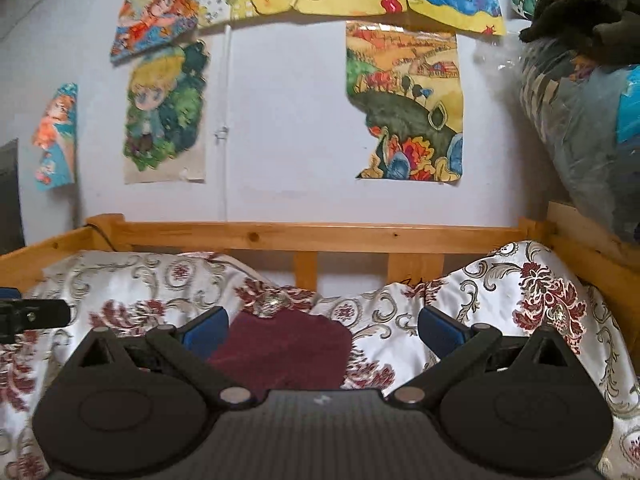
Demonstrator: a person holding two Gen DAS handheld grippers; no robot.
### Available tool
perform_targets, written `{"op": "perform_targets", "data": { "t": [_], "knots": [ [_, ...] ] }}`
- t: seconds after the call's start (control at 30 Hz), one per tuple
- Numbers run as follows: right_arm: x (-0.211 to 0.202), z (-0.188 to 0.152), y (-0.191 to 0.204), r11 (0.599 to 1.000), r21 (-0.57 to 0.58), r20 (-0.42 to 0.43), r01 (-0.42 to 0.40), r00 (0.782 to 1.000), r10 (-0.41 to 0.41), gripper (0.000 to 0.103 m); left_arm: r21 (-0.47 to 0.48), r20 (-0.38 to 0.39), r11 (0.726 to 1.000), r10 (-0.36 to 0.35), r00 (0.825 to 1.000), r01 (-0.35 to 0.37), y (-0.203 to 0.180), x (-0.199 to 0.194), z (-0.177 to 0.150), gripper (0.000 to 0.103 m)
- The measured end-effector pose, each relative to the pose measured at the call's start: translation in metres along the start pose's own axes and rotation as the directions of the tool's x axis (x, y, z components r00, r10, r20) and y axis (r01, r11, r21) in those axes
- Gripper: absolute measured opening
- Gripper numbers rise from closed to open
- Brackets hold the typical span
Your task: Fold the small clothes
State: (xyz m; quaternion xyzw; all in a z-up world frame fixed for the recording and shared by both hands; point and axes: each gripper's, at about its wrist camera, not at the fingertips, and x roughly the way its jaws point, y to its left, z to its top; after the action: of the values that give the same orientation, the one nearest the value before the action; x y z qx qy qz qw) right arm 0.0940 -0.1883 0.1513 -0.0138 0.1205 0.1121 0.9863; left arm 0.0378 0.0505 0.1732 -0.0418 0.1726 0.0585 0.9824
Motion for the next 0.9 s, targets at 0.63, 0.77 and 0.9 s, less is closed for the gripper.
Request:
{"op": "perform_targets", "data": {
  "t": [0.63, 0.77, 0.9],
  "knots": [
    [-0.067, -0.056, 0.018, 0.999, 0.0, -0.011, -0.034, 0.999, 0.034, 0.103, -0.051, -0.034, 0.997, -0.051, 0.998, 0.049, 0.021, -0.041, -0.071, 0.102],
    [-0.068, -0.071, 0.023, 1.0, -0.021, -0.03, -0.021, 0.999, 0.021, 0.103, -0.079, -0.051, 0.997, -0.029, 0.998, 0.025, 0.024, -0.035, -0.092, 0.102],
    [-0.068, -0.087, 0.027, 0.999, -0.047, -0.06, -0.02, 0.998, 0.018, 0.103, -0.07, -0.105, 0.997, -0.021, 0.994, 0.014, 0.021, -0.024, -0.108, 0.102]
  ]
}}
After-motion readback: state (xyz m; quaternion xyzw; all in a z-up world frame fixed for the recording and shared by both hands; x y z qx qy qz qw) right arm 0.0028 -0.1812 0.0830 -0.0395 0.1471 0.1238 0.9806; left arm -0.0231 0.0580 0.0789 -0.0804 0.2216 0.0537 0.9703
